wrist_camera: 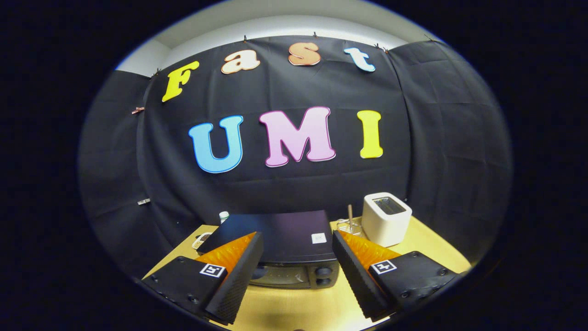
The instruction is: Open the toaster oven, put the food inside, and close the toaster oven door.
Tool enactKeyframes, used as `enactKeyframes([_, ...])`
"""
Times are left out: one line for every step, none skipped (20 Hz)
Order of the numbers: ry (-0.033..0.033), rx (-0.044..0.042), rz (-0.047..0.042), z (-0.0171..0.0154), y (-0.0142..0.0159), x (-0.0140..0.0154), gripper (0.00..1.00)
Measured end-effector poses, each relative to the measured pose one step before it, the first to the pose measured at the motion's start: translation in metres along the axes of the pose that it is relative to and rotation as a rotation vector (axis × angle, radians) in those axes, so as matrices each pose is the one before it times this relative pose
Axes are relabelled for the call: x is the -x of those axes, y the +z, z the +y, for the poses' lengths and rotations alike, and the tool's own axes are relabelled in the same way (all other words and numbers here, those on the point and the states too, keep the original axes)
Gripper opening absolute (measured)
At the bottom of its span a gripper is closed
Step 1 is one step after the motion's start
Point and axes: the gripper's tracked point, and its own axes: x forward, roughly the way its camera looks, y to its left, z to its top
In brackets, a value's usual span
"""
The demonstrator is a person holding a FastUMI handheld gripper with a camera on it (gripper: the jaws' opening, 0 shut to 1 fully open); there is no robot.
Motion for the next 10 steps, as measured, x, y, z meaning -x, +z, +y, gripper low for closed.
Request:
enactKeyframes([-0.01408, 0.00659, -0.02298, -0.01238, 0.00875, 0.00725, 0.99])
enactKeyframes([-0.00712, -0.00763, -0.01570, -0.00843, 0.00553, 0.00885, 0.99])
enactKeyframes([-0.00638, -0.01136, -0.01428, -0.00715, 0.00315, 0.00692, 0.99])
enactKeyframes([-0.01658, -0.00277, -0.01341, -0.01033, 0.00345, 0.00821, 0.99])
enactKeyframes([-0.02052, 0.00739, -0.00680, -0.01329, 0.00316, 0.00588, 0.98])
enactKeyframes([-0.01735, 0.01130, -0.00573, -0.01058, 0.00121, 0.00776, 0.98])
enactKeyframes([-0.01092, 0.01196, -0.00464, -0.00691, 0.00059, 0.00671, 0.98])
enactKeyframes([-0.00624, 0.01157, -0.00905, -0.00696, 0.00247, 0.00813, 0.98])
enactKeyframes([-0.00421, 0.01021, -0.01837, -0.00630, 0.00553, 0.00967, 0.98])
enactKeyframes([-0.00575, 0.00636, -0.02784, -0.00678, 0.00718, 0.00665, 0.98])
